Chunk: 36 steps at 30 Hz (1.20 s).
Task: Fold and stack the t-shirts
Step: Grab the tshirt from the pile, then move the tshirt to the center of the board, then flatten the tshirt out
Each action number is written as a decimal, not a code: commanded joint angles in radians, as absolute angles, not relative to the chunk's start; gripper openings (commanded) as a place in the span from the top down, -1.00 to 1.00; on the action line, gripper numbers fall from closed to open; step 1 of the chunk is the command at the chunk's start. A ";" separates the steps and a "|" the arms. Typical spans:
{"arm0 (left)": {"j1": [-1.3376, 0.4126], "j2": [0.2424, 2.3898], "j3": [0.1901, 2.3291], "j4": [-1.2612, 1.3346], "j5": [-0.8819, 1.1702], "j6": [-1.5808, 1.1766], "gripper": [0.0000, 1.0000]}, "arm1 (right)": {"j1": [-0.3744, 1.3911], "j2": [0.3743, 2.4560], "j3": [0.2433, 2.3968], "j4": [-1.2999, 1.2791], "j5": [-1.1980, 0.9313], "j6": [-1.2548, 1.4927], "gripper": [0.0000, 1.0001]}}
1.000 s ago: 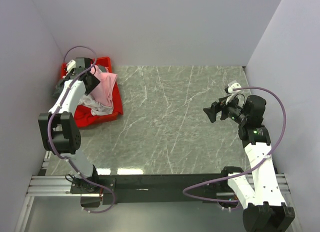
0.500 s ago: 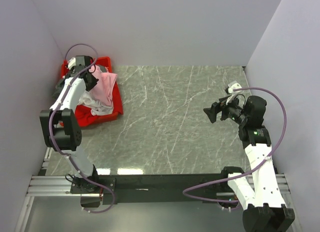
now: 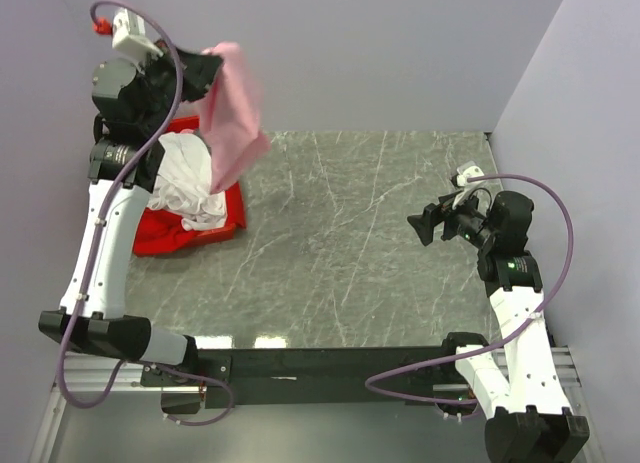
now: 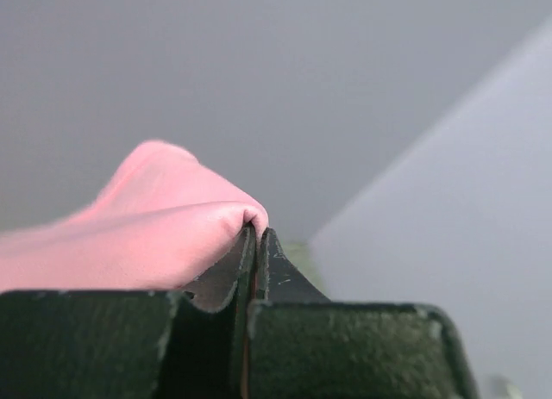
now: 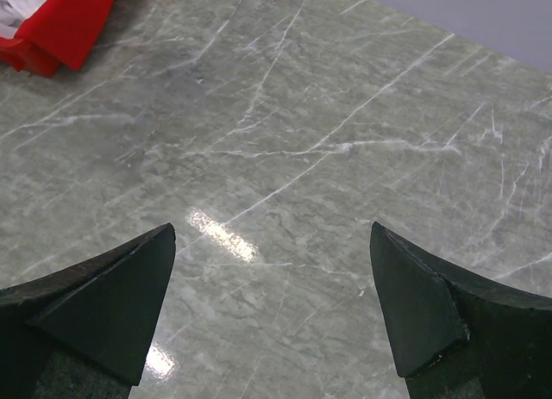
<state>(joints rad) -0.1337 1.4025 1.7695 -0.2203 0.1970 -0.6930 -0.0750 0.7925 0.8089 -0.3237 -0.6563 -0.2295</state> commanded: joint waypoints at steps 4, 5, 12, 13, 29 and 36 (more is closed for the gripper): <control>-0.264 1.488 1.907 -0.109 0.340 -0.719 0.99 | -0.097 0.769 0.807 -0.307 -0.658 -0.235 -0.99; -0.290 1.499 1.910 -0.104 0.350 -0.730 0.99 | -0.098 0.767 0.807 -0.307 -0.658 -0.235 -0.99; -0.414 1.569 1.764 -0.048 0.391 -0.726 0.99 | -0.109 0.761 0.807 -0.308 -0.652 -0.238 -0.99; -0.425 1.571 1.731 -0.038 0.371 -0.716 0.99 | -0.109 0.759 0.807 -0.308 -0.653 -0.239 -0.99; -0.442 1.369 1.280 -0.175 -0.075 -0.272 -0.60 | -0.097 0.874 0.818 -0.452 -0.916 -0.414 -0.99; -0.440 1.174 1.034 -0.201 0.143 -0.250 -0.55 | 0.030 1.138 0.900 -0.537 -0.833 -0.425 -0.85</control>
<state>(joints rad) -0.4393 1.2201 1.0939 -0.2039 0.0448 -0.2970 -0.0349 1.0485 0.8272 -0.4751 -0.8433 -0.3931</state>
